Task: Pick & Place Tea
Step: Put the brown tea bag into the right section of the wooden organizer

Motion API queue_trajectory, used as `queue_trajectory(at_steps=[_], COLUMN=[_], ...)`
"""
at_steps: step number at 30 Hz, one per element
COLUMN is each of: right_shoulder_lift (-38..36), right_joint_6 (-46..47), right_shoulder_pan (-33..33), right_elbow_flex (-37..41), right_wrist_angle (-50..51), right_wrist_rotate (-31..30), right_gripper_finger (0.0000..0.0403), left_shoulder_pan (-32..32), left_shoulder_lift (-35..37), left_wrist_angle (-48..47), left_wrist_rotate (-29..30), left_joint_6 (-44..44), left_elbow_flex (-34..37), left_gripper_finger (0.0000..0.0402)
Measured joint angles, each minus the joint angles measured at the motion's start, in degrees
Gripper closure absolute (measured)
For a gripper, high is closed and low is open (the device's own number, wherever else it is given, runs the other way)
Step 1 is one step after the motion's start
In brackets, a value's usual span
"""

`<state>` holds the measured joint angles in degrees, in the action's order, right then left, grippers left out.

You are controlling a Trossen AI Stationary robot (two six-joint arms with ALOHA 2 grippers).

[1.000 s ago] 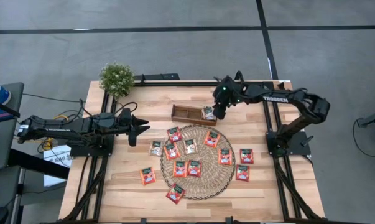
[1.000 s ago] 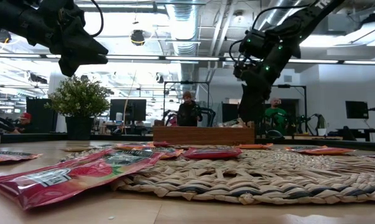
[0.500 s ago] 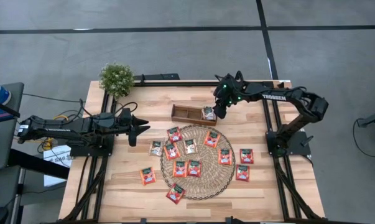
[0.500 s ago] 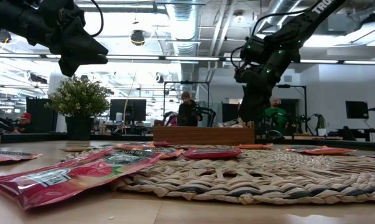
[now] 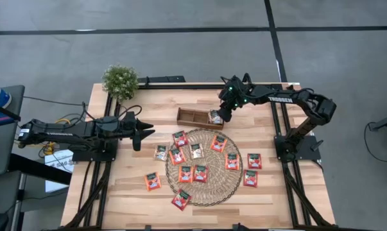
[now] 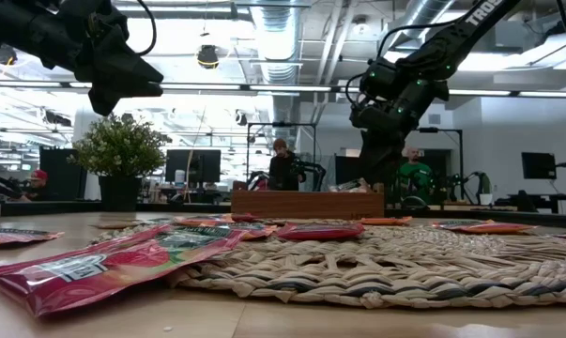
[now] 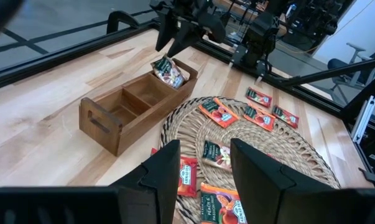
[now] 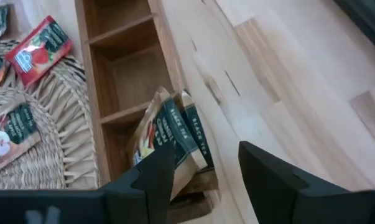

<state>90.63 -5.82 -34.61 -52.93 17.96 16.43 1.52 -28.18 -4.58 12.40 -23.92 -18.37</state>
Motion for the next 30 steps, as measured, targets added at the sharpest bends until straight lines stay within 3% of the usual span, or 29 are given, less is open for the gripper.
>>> queue_trajectory(at_steps=[10,30], right_shoulder_lift=[0.04,0.07], right_joint_6=[-0.17,-0.2], right_shoulder_pan=[0.11,0.13], right_elbow_flex=[0.0,0.0], right_wrist_angle=[0.01,2.18], right_wrist_rotate=[0.02,0.58], right_gripper_finger=[0.0287,0.0264], left_shoulder_pan=[0.0,0.0], left_shoulder_lift=[-0.02,-0.01], left_wrist_angle=[-0.02,-0.02], left_wrist_rotate=[-0.02,-0.02], left_joint_6=[0.0,0.02], left_elbow_flex=[0.0,0.0], left_gripper_finger=[0.0269,0.0269])
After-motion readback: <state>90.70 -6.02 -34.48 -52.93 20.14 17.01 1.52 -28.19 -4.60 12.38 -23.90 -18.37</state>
